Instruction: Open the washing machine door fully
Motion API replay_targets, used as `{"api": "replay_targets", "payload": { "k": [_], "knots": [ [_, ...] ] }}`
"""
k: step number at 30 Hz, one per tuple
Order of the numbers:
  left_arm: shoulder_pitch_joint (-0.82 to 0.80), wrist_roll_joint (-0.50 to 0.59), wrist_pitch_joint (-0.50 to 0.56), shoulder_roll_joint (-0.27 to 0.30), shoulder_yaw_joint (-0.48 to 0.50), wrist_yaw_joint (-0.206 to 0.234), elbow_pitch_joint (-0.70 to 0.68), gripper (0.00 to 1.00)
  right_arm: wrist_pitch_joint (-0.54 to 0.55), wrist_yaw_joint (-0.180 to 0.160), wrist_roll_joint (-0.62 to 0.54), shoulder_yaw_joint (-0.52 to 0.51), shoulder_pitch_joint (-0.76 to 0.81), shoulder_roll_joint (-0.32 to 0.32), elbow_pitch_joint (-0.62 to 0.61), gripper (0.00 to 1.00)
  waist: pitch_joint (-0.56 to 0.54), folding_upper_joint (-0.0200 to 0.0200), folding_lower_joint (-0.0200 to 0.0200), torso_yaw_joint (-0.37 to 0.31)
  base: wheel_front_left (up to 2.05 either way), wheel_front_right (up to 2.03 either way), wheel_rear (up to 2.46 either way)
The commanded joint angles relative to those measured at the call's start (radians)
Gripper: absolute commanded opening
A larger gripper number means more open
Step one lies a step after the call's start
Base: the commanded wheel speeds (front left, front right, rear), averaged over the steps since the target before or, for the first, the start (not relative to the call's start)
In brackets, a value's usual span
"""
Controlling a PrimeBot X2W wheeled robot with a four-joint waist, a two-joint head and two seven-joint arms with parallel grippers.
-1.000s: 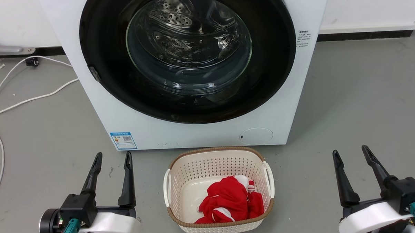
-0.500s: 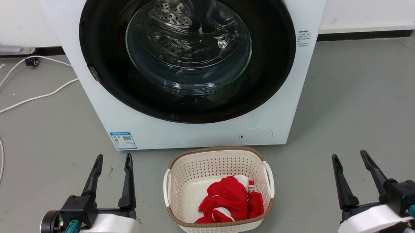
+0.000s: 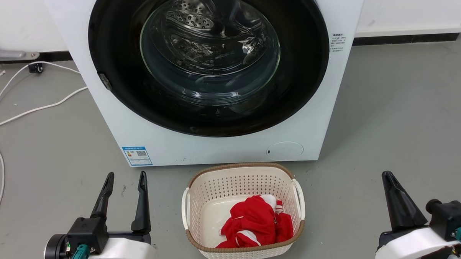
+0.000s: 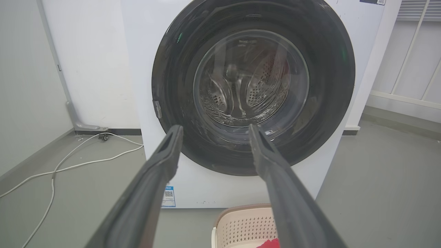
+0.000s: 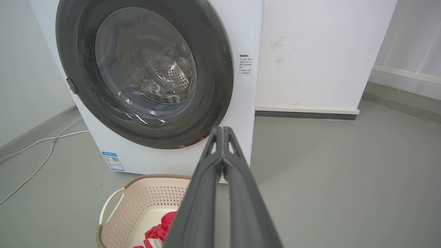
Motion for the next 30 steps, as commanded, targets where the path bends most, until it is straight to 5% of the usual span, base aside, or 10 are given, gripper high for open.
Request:
{"api": "replay_targets", "payload": {
  "k": [1,3,17,20,30],
  "knots": [
    [0.001,0.007,-0.005,-0.001,0.001,0.000,0.002,1.00,-0.004,-0.001,0.018,-0.001,0.000,0.004,0.004,0.00,0.001,0.0000,-0.0001,-0.001,0.00,0.00,0.00],
    [0.001,0.008,-0.005,-0.002,0.002,-0.001,0.000,1.00,-0.010,-0.001,0.078,-0.003,-0.002,0.004,0.010,0.00,0.001,0.0000,-0.0001,-0.002,0.00,0.00,0.00],
    [-0.017,0.000,-0.005,-0.004,0.005,-0.003,-0.016,1.00,-0.100,0.000,1.150,0.046,-0.102,0.003,0.139,0.00,0.023,0.0000,-0.0001,-0.002,0.00,0.00,0.00],
    [-0.027,-0.003,-0.005,-0.004,0.009,-0.001,-0.023,1.00,-0.113,-0.001,1.265,0.024,-0.160,0.003,0.148,0.00,0.046,0.0000,-0.0001,-0.004,0.00,0.00,0.00],
    [-0.087,-0.026,-0.005,-0.005,0.035,-0.004,-0.056,1.00,0.001,0.000,1.388,-0.079,-0.464,-0.017,0.260,0.00,0.151,0.0000,-0.0001,-0.004,0.00,0.00,0.00]
  ]
}}
